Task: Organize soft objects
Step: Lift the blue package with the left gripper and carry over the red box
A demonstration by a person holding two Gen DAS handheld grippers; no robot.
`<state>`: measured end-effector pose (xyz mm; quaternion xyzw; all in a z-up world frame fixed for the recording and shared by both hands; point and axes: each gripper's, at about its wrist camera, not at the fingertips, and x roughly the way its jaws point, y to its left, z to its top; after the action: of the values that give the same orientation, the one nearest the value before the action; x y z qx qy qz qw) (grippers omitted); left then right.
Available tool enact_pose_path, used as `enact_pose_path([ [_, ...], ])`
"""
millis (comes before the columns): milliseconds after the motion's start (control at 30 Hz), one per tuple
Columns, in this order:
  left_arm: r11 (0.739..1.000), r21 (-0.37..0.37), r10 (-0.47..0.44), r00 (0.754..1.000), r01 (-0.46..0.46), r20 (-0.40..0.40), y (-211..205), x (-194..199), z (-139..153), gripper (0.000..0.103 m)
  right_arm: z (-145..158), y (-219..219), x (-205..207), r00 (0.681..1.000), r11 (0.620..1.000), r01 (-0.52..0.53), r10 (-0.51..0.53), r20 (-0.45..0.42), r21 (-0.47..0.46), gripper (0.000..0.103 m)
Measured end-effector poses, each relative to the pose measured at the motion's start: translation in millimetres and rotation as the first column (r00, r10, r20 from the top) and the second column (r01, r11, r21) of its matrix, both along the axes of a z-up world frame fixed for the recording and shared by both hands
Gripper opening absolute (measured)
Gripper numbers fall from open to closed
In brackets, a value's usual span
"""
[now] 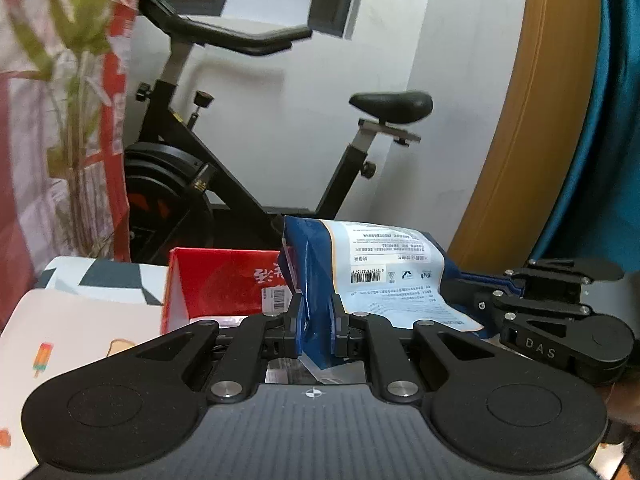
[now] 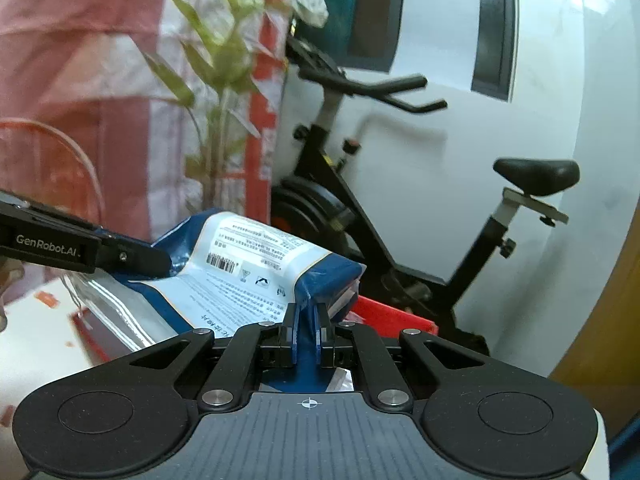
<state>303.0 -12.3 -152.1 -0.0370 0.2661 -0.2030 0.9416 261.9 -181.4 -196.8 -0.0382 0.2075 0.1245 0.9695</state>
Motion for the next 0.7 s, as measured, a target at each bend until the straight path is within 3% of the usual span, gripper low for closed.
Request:
enact_pose_path([
  [267,0.999,0.021,-0.028,0.992,0.03,-0.123,-27,63,-30,0.013,-33,-18,61,0.989,0.998,0.03,-0.037,-0.141,-0.051,0.007],
  [700,0.992,0.053,-0.087,0.931,0.113,-0.353,-44,123,-70,0.013,-72,-34,111,0.933,0.998,0.003,-0.022,-0.358,-0.055,0.008],
])
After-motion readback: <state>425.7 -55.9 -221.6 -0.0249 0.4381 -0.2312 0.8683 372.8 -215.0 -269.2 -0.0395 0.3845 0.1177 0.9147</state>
